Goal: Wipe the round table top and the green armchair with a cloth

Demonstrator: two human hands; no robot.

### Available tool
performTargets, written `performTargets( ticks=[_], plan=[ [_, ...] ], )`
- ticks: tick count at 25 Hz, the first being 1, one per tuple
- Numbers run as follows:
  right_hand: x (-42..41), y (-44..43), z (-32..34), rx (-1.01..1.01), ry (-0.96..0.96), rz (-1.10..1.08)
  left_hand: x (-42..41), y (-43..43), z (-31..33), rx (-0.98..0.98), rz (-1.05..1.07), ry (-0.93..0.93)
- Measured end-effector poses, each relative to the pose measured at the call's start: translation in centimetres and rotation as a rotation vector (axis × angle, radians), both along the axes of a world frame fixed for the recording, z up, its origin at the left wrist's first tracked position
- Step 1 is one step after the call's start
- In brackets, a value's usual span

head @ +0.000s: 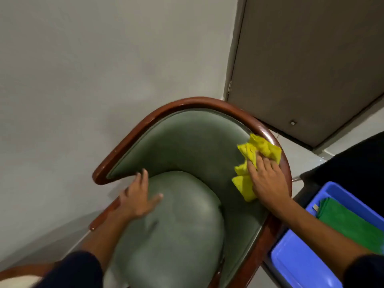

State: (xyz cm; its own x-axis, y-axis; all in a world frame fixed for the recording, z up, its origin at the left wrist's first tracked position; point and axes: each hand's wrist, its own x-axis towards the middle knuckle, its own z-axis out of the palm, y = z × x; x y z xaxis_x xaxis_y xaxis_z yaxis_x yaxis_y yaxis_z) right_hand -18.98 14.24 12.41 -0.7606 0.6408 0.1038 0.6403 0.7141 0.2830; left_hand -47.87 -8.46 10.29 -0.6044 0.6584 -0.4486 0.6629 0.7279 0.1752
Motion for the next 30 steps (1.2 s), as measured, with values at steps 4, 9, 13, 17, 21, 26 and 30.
performTargets(
  ticks=[4,9,13,17,21,26,30],
  plan=[
    [2.8,-6.8,-1.0,-0.268,-0.090,-0.042,13.3,-4.0,-0.9,0.016,0.012,-0.552],
    [1.8,-14.6,0.0,-1.263,0.447,-0.486,21.0,-5.6,3.9,0.249,0.404,-0.804],
    [3.1,-20.4,2.2,-1.706,0.984,-0.462,22.8,-8.7,9.5,0.724,0.466,-0.498],
    [8.0,-22.2,4.0,-1.946,1.325,-0.670,26.0,-9.9,15.5,0.877,0.265,-0.467],
    [15.8,-21.3,2.9,-2.198,1.493,-0.792,29.6,-8.0,18.9,0.927,0.218,-0.724],
    [26.5,-17.6,1.3,-2.151,1.796,-0.747,35.8,-3.4,12.0,0.720,0.234,-0.608],
    [34.7,-13.9,-4.3,-1.793,1.553,-0.970,42.1,3.4,3.5,0.407,0.163,-0.477]
  ],
)
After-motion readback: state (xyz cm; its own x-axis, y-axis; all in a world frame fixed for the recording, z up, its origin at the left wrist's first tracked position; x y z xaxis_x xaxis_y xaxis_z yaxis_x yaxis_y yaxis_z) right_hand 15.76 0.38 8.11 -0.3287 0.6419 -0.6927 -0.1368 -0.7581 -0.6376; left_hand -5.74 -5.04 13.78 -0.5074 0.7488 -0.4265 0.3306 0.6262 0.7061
